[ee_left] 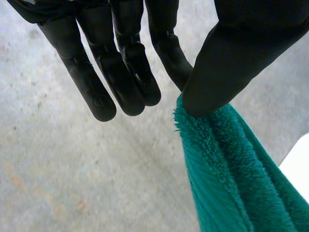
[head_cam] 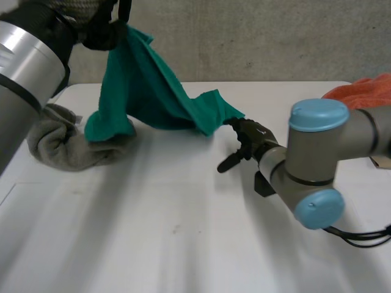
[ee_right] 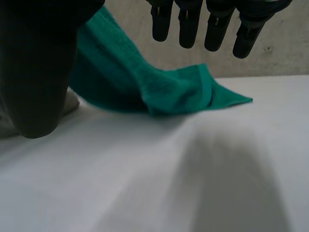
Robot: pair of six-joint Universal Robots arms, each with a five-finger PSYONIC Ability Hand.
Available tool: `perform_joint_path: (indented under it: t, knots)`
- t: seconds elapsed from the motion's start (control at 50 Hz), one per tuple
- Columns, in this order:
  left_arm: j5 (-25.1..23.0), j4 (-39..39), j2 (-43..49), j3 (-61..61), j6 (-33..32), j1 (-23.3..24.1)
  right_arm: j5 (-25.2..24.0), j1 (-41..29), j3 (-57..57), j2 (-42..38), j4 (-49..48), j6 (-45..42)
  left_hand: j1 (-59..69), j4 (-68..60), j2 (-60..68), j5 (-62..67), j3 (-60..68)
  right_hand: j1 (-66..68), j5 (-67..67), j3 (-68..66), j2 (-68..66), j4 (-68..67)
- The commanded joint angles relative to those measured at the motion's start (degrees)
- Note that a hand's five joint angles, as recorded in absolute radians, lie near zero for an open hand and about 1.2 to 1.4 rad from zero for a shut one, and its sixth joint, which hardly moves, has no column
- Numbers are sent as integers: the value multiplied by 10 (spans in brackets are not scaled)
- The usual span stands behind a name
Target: Fold the laundry.
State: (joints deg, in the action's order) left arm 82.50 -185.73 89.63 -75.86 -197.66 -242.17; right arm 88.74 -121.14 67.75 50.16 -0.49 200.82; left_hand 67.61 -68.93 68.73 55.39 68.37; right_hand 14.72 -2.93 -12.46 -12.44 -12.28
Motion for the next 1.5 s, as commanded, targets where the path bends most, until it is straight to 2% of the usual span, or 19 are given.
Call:
perform_joint_path:
  t: [0.02,0.1,0.12,0.22,0.34,0.42,0.46,0.54,0.6,0.66,0.78,0.9,1.04,1.12,1.14,1.24,1.3,1.38,1.5]
  knots:
    - [1,12,-47,-3,9,33,57,-40,-103,-72,0,42,124,-111,113,146,116,-47,29,25,24,23]
    - [4,14,-60,-4,9,46,75,-53,-144,-108,-5,57,124,-111,113,146,116,-41,23,18,18,16]
    - [5,14,-60,-5,9,47,80,-55,-153,-116,-8,56,124,-111,113,146,116,1,-19,-24,-24,-26]
    - [15,16,-67,-16,10,43,131,-43,-184,-146,-18,29,124,-111,113,146,116,652,-669,-674,-674,-676]
    - [13,17,-66,-45,7,-3,127,6,-126,-74,-23,-90,124,-111,113,146,116,653,-671,-675,-676,-677]
    - [6,18,-66,-74,10,-56,52,56,-47,33,-39,-244,124,-111,113,146,116,653,-671,-675,-676,-677]
    - [-5,22,-61,-91,10,-86,-13,86,-9,100,-35,-351,124,-111,113,146,116,653,-671,-675,-676,-677]
    - [-29,35,-35,-113,10,-123,-94,126,36,178,19,-511,124,-111,113,146,116,653,-671,-675,-676,-677]
    - [-44,50,-2,-123,6,-141,-104,150,37,214,90,-578,124,-111,113,146,116,653,-671,-675,-676,-677]
    - [-53,62,31,-123,10,-148,-114,163,34,226,140,-602,124,-111,113,146,116,653,-671,-675,-676,-677]
    - [-56,92,132,-103,4,-139,-177,173,27,194,222,-664,124,-111,113,146,116,653,-671,-675,-676,-677]
    - [-30,65,245,-13,-14,-128,-175,176,-32,114,253,-689,124,-111,113,146,116,653,-671,-675,-676,-677]
    - [-14,37,335,178,-45,-119,-133,159,-245,-1,241,-668,124,-111,113,146,116,653,-671,-675,-676,-677]
    - [-5,25,355,304,-62,-112,-98,153,-382,-35,134,-633,124,-111,113,146,116,653,-671,-675,-676,-677]
    - [5,11,354,343,-62,-111,-86,154,-402,-33,63,-611,124,-111,113,146,116,653,-671,-675,-676,-677]
    - [56,-62,320,382,-48,-109,-76,158,-342,12,-164,-542,124,-111,113,146,116,653,-671,-675,-676,-677]
    - [57,-104,287,347,-34,-108,-86,169,-273,48,-278,-520,124,-111,113,146,116,653,-671,-675,-676,-677]
    - [25,-137,256,276,-29,-103,-122,172,-205,74,-315,-500,124,-111,113,146,116,653,-671,-675,-676,-677]
    - [-1,-147,245,162,-31,-96,-138,171,-155,67,-271,-482,124,-111,113,146,116,653,-671,-675,-676,-677]
